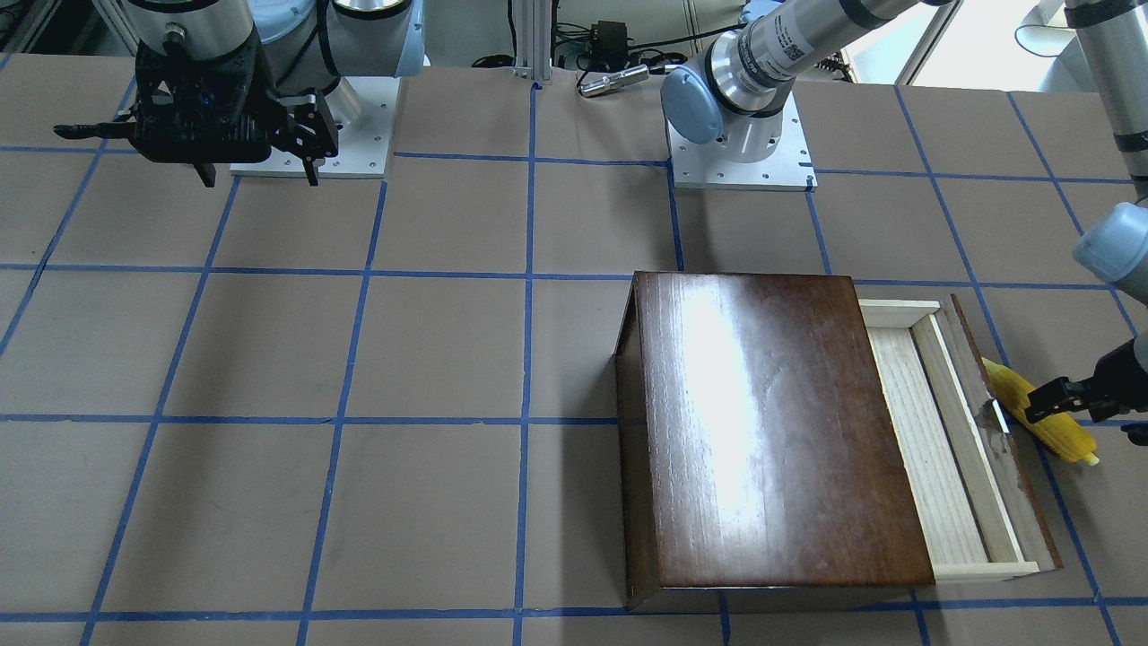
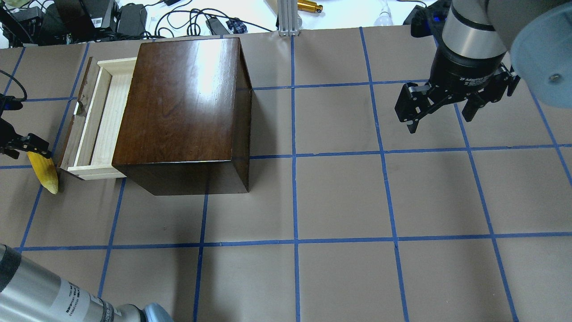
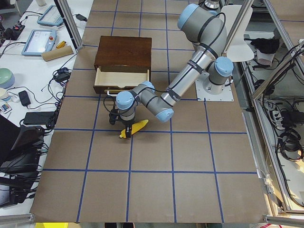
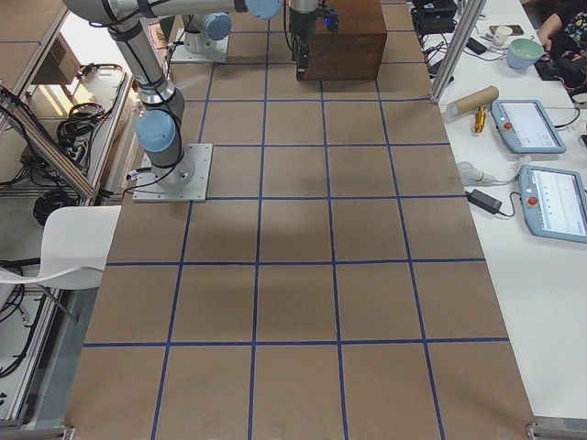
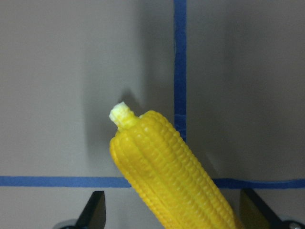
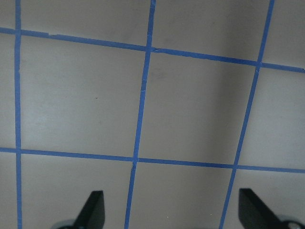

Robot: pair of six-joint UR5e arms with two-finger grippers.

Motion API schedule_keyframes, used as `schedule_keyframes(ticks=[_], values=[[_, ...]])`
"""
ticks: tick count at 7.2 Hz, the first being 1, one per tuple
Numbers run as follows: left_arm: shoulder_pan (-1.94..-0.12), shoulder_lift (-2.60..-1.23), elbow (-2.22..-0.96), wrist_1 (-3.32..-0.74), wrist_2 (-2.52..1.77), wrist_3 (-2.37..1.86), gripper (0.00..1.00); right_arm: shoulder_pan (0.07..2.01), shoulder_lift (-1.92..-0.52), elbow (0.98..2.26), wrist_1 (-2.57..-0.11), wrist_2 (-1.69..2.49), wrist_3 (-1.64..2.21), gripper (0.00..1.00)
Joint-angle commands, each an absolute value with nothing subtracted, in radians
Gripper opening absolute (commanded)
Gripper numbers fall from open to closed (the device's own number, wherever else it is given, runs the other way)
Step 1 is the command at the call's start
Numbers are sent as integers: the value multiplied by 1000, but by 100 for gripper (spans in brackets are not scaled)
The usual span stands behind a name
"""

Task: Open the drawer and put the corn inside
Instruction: 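Lower the left gripper and grasp the yellow corn cob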

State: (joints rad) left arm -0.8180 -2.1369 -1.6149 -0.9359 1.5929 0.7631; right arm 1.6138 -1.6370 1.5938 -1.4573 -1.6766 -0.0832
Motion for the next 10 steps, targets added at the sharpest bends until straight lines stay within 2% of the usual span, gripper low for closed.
schedule_keyframes(ticks=[1,8,9,10], values=[[-818,-2172,-1611,-933,1565,767,100,1614,-1638,1594,-1457,-1675,-83,100],[-818,-2201,-1609,-891,1566,767,100,1614,-1637,1594,-1457,-1677,-84,100],[-818,-2201,-1608,-890,1568,770,61,1614,-1637,1594,-1457,-1677,-83,100],[-819,-2197,-1606,-890,1572,772,1,1614,-1637,1594,-1457,-1675,-83,100]])
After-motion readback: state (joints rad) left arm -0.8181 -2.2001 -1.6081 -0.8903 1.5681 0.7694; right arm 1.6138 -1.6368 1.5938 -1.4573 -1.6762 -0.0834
